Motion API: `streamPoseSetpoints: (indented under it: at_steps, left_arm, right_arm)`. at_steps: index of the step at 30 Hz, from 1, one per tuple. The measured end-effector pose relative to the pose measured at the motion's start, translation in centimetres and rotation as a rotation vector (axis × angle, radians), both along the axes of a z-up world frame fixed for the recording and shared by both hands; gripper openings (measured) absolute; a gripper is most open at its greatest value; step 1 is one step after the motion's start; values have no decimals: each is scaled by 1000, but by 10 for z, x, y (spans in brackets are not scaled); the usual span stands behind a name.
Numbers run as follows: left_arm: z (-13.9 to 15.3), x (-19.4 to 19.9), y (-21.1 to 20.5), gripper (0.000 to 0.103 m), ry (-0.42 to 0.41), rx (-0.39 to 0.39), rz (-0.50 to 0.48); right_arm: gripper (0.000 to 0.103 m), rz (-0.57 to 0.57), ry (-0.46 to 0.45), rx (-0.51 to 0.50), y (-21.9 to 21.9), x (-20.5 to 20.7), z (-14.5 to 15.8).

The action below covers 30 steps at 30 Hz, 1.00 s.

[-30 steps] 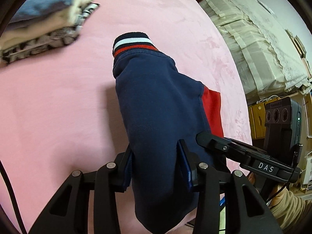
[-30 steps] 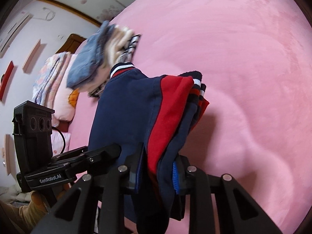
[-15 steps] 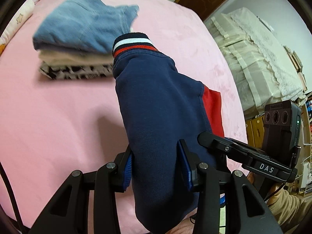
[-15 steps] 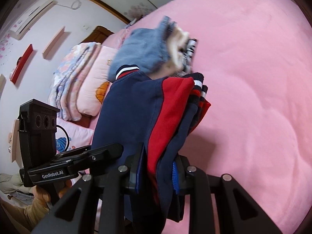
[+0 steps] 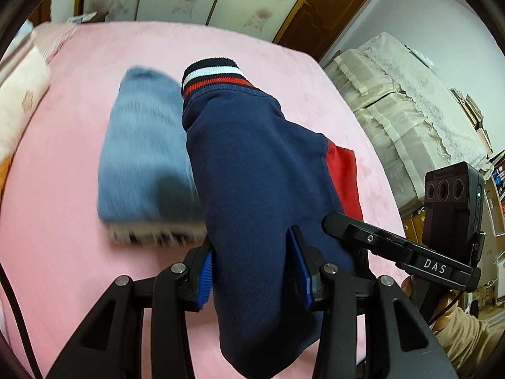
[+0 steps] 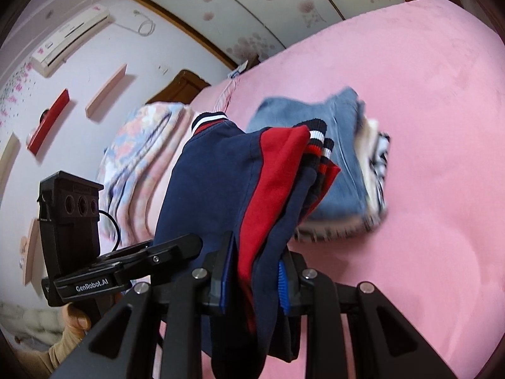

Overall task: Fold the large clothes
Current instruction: 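Grasp the navy bundle with both tools and lift it onto the jeans stack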

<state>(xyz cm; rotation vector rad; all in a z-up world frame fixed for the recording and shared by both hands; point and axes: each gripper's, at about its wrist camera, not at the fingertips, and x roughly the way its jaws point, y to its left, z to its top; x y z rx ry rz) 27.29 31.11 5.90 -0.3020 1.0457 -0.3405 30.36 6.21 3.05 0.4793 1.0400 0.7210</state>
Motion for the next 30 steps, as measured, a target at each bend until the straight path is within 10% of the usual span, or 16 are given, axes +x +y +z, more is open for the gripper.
streamPoseSetpoints:
  at_steps: [14,20,30]
  left_arm:
    - [-71,155,31,47,-19,138,18]
    - [-83,151,16,66,-12,211,41]
    - [-82,115,34,69,50,190,66]
  right_arm:
    - [21,-80,-10,-202,59,133,-47]
    - [27,-60,19,-286,65,132,-60]
    - [47,25,3,-297,44,106,-46]
